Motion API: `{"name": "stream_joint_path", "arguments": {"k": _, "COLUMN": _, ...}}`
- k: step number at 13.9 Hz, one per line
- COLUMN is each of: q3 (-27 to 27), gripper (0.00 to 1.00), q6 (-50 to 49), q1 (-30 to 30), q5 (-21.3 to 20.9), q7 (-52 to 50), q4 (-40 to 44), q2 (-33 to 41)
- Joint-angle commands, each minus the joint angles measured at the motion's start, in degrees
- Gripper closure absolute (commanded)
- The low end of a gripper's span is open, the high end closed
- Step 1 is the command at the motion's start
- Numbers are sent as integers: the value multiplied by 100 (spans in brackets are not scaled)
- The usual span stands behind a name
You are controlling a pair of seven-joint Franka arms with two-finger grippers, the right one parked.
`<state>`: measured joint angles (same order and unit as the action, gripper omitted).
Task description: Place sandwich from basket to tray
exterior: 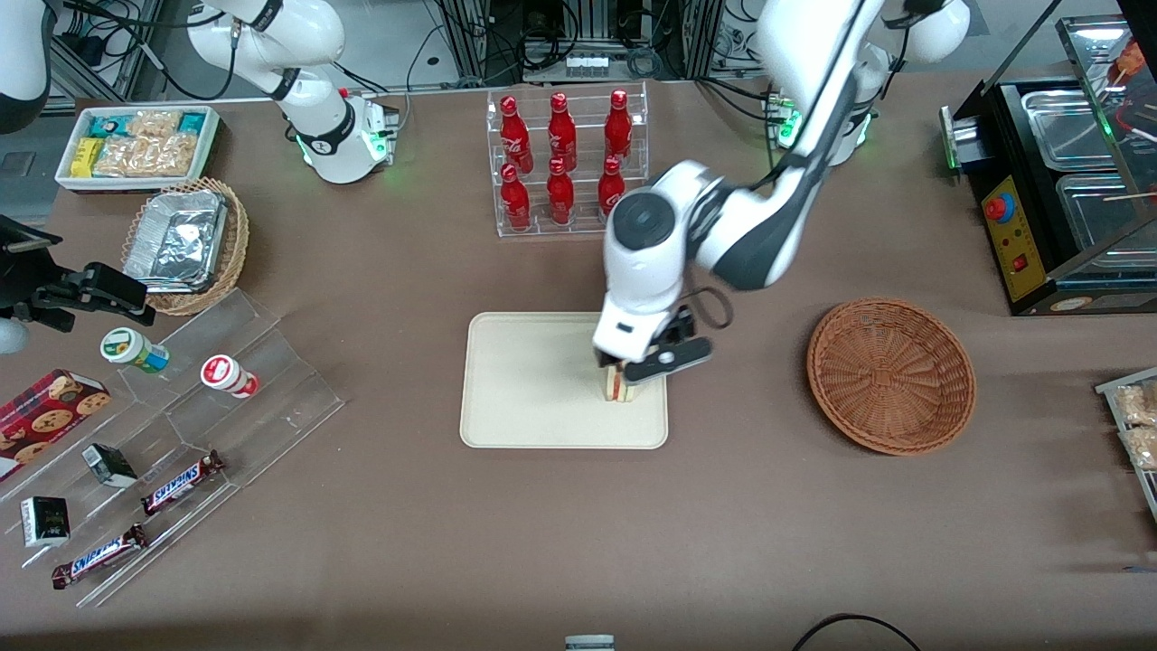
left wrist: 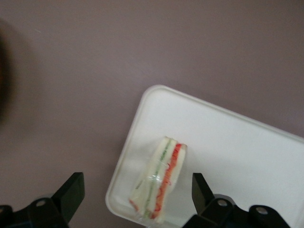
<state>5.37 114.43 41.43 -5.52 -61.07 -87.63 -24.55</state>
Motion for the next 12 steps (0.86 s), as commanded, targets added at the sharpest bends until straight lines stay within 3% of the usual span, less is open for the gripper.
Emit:
{"name": "stream_joint_path", "arguments": {"k": 1, "q3": 568, "gripper": 0, "q6": -885, "q1": 23, "q5": -63, "q7": -45, "q4": 122, "q2": 775}}
{"name": "stream_joint_path", "arguments": {"k": 4, "q3": 1043, "gripper": 0, "q6": -1273, "q1": 23, "q5": -81, "q7": 77, "q4": 159, "q2": 1127}}
{"name": "stream_joint_path", "arguments": {"k": 8, "q3": 1659, "gripper": 0, "q6": -1871, "q1": 14, "q5": 42, "q7": 1209, "q4": -25, "q2": 1619}}
{"name": "stream_joint_path", "arguments": {"k": 12, "q3": 2160, "gripper": 0, "q6": -1855, "q1": -21, "q5": 42, "q7": 2150, "q4": -675, "q2": 2269}}
